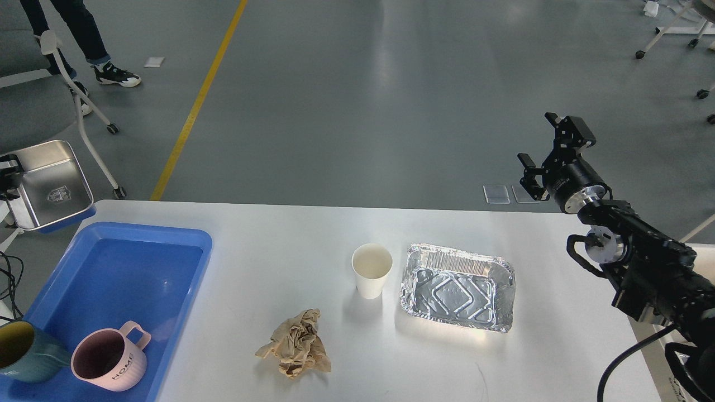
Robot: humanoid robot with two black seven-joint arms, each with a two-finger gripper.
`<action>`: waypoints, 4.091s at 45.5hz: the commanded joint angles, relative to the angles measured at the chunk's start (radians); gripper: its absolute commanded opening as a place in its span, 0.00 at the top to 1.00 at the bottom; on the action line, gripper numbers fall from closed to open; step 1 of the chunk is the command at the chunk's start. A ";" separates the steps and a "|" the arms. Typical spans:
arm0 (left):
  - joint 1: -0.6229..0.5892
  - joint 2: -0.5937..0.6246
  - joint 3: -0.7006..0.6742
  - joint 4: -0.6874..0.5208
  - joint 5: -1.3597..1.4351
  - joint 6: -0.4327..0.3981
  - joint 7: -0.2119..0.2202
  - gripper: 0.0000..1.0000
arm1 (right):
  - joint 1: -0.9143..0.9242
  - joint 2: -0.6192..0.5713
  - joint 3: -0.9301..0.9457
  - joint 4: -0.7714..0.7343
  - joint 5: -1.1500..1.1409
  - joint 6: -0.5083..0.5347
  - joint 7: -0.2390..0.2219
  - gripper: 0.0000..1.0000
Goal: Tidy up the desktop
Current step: 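Lower the steel tray into the blue bin and release it, then bring the left gripper back above the table center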
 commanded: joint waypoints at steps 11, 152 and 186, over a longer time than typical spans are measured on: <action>0.218 -0.123 -0.003 0.037 -0.099 0.194 -0.034 1.00 | -0.011 0.017 0.000 -0.003 0.000 -0.002 0.002 0.00; -0.200 -0.382 -0.242 0.370 -0.383 -0.177 -0.383 0.03 | -0.027 0.046 0.000 0.007 0.000 -0.002 0.002 0.00; 0.217 -1.019 -0.787 0.460 -0.812 0.134 -0.405 0.03 | -0.027 0.043 0.000 0.006 0.000 -0.002 0.003 0.00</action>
